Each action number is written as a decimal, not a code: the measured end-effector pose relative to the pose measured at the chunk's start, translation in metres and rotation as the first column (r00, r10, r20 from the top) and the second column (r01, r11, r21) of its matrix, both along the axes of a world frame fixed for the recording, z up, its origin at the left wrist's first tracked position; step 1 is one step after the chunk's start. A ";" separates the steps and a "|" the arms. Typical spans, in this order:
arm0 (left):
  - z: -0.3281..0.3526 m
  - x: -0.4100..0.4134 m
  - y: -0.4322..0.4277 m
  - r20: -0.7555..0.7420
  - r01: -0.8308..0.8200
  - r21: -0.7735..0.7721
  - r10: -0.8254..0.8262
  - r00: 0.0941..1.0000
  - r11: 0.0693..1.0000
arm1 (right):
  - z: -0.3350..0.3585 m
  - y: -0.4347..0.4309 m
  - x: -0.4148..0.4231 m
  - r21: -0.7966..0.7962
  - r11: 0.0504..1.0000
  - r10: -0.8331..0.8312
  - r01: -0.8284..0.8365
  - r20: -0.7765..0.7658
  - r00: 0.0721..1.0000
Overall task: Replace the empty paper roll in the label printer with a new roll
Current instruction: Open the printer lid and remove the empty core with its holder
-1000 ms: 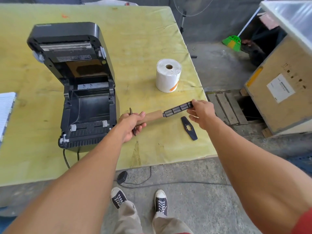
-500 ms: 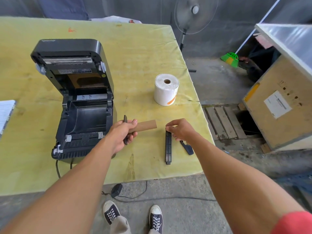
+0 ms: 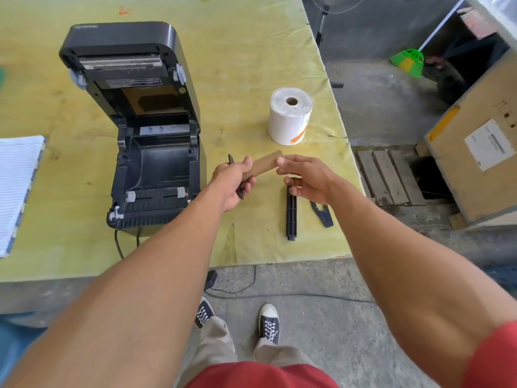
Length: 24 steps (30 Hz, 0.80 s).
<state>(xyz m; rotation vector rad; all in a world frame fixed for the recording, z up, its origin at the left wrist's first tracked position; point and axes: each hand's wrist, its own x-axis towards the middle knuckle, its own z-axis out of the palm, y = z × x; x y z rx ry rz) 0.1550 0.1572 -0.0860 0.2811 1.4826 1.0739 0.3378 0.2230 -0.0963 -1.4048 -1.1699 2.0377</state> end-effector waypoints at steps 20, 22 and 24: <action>-0.036 -0.006 0.004 -0.610 0.154 -0.325 -0.331 0.719 0.933 | -0.022 0.005 -0.042 0.129 0.959 0.137 -0.252 0.567 0.812; -0.040 -0.007 0.001 -0.643 0.164 -0.349 -0.363 0.674 0.923 | -0.022 0.005 -0.046 0.124 0.936 0.176 -0.330 0.647 0.742; -0.045 -0.009 0.000 -0.659 0.182 -0.358 -0.386 0.646 0.916 | -0.023 0.008 -0.050 0.125 0.916 0.195 -0.381 0.693 0.694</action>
